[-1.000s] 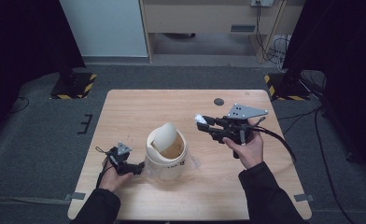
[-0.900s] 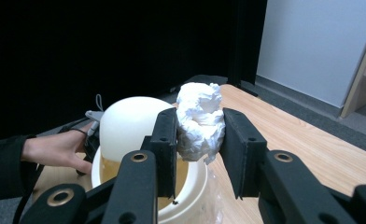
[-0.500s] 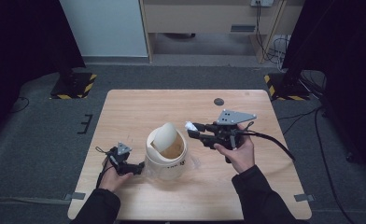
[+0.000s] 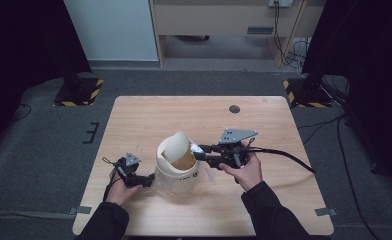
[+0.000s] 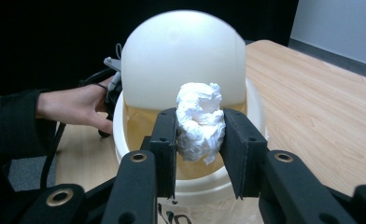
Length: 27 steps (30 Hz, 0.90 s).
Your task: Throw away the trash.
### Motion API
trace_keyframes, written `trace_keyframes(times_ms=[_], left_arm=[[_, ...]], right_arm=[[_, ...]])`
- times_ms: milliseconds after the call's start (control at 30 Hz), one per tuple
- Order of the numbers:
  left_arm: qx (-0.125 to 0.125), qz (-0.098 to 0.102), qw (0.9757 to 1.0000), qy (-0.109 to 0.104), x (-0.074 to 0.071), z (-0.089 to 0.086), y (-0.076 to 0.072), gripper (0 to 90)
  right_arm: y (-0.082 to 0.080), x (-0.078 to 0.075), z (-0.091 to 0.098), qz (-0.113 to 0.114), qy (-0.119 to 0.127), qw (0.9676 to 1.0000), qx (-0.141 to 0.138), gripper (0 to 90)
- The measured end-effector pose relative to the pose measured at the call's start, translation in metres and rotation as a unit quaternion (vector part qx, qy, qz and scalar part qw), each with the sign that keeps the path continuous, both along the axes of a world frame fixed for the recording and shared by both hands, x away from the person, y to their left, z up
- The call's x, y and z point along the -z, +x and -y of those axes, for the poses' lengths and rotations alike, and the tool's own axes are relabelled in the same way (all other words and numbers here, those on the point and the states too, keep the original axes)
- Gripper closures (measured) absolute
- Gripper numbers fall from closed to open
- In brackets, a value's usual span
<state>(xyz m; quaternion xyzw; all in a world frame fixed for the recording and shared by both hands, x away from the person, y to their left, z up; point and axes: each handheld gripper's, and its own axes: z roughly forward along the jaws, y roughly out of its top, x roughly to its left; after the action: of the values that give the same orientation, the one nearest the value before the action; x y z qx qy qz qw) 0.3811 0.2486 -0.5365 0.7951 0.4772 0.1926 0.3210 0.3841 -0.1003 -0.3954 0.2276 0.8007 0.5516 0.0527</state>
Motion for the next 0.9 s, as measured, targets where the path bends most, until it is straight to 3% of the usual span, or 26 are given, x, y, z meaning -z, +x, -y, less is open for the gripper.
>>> trace_keyframes(times_ms=[500, 700, 900], left_arm=[[-0.001, 0.0, 1.0, -0.001, 0.0, 0.0, 0.0, 0.0], [0.0, 0.0, 1.0, 0.0, 0.0, 0.0, 0.0, 0.0], [-0.001, 0.0, 1.0, -0.001, 0.0, 0.0, 0.0, 0.0]], right_arm=[[0.001, 0.016, -0.017, -0.012, -0.036, 0.9992, -0.012, 65.5], [0.002, 0.017, -0.023, -0.021, -0.029, 0.9993, -0.01, 54.2], [0.001, 0.009, -0.016, -0.011, -0.026, 0.9996, 0.004, 48.2]])
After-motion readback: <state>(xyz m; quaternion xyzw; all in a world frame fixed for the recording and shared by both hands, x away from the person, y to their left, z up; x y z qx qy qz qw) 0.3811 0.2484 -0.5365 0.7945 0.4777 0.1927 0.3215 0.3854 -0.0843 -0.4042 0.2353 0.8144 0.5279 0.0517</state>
